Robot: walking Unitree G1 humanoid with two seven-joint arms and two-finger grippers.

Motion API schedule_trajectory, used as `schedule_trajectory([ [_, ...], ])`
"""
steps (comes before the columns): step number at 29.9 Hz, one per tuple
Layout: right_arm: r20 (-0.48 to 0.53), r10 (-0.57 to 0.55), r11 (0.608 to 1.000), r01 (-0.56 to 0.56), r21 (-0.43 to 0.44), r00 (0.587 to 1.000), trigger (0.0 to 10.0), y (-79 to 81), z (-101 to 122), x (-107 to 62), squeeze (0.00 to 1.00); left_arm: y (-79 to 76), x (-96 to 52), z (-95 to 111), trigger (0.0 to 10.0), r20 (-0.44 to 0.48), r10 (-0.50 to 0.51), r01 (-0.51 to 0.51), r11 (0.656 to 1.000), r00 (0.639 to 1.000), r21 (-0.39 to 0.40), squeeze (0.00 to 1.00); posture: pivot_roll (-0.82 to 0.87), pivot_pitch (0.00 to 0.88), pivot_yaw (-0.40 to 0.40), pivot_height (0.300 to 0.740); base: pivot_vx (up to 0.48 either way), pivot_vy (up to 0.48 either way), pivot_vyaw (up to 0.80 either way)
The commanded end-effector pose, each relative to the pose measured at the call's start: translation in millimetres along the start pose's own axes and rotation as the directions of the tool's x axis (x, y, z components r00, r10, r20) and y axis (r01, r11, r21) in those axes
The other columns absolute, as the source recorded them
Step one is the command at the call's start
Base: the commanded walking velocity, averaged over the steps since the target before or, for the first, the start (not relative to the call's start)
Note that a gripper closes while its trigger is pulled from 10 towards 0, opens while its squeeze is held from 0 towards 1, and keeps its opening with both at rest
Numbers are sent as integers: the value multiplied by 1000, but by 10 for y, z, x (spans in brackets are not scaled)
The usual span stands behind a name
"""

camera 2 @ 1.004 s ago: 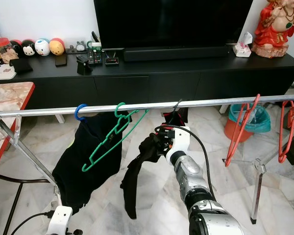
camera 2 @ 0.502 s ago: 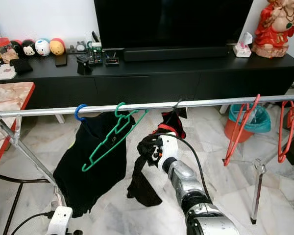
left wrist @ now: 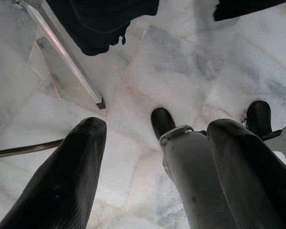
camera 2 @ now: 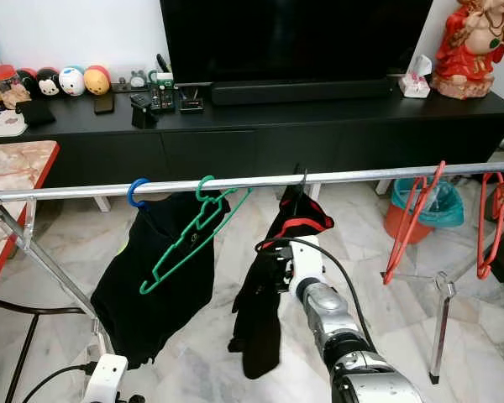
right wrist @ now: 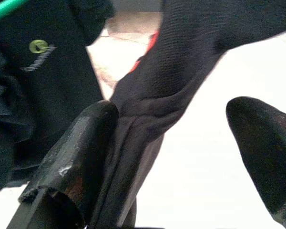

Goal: Hang hanger

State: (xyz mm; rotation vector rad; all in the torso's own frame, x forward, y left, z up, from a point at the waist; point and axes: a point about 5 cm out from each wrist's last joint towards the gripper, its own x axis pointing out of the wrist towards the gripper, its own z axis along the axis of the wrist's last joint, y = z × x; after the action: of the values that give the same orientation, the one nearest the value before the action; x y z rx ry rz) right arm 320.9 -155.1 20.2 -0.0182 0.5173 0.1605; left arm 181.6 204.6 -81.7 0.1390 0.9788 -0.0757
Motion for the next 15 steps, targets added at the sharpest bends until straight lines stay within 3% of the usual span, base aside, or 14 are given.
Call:
schedule_trajectory([
  [1, 2, -43, 999, 43, -1, 999, 10000, -50, 3, -4, 0, 12, -5, -19, 10000, -9, -2, 2, 1000, 1000, 21, 0, -115, 0, -7, 740, 0, 0, 0],
  [7, 20, -153, 988, 152, 23, 988, 10000, -185, 41, -21, 0, 14, -2, 2, 10000, -1, -2, 2, 1000, 1000, 24, 0, -116, 0, -6, 740, 0, 0, 0],
  [15, 72, -135, 990, 132, 42, 988, 10000, -167, 118, -13, 0, 8, 1, 17, 10000, 4, -1, 1, 1000, 1000, 30, 0, -116, 0, -6, 740, 0, 0, 0],
])
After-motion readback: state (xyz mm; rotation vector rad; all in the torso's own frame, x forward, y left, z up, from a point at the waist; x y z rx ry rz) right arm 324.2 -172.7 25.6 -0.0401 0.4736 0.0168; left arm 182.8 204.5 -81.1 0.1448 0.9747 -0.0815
